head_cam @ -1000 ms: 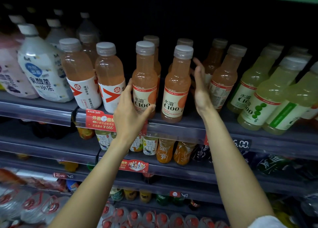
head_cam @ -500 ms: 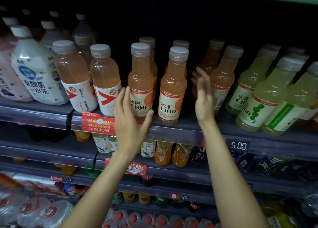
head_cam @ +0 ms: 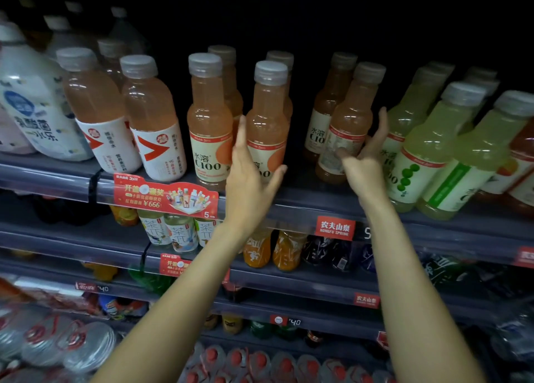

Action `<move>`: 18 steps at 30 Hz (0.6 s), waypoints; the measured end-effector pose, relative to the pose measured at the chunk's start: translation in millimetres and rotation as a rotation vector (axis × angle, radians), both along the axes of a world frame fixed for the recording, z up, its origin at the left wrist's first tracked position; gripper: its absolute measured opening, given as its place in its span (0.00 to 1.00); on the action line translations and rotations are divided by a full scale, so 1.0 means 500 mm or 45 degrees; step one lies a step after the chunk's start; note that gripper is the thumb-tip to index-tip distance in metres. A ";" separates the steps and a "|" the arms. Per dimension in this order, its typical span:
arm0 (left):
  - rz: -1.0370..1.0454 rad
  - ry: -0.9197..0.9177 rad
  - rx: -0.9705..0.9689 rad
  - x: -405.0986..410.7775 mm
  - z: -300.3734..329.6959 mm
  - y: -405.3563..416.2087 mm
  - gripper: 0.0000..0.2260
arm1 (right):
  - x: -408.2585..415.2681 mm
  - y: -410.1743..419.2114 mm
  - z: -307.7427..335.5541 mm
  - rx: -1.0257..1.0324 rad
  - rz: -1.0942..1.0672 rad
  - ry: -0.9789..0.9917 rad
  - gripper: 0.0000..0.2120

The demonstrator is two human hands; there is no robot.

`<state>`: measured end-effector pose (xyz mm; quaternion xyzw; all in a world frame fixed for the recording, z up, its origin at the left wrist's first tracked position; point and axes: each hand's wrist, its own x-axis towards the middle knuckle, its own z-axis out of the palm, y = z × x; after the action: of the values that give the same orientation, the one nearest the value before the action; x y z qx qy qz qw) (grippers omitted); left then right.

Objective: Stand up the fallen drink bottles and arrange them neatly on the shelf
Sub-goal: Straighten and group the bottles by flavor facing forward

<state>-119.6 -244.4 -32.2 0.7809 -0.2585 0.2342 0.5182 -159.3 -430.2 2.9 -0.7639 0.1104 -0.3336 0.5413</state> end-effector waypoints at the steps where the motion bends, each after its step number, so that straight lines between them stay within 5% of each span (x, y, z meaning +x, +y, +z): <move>1: -0.013 0.003 -0.006 0.005 -0.002 0.001 0.43 | -0.009 0.001 -0.001 -0.002 -0.004 0.024 0.44; 8: -0.061 0.027 -0.022 0.010 -0.004 0.011 0.43 | -0.040 0.004 -0.006 -0.141 -0.008 0.136 0.38; 12: -0.064 0.011 -0.027 0.010 -0.006 0.011 0.43 | -0.012 0.007 0.004 -0.041 0.199 0.122 0.41; 18: -0.056 0.003 -0.010 0.010 -0.005 0.012 0.43 | -0.013 0.029 -0.013 -0.237 0.101 0.069 0.43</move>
<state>-114.7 -238.4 -34.8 0.7734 -0.2740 0.2228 0.5265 -165.7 -415.5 -3.8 -0.8233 0.0633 -0.2999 0.4777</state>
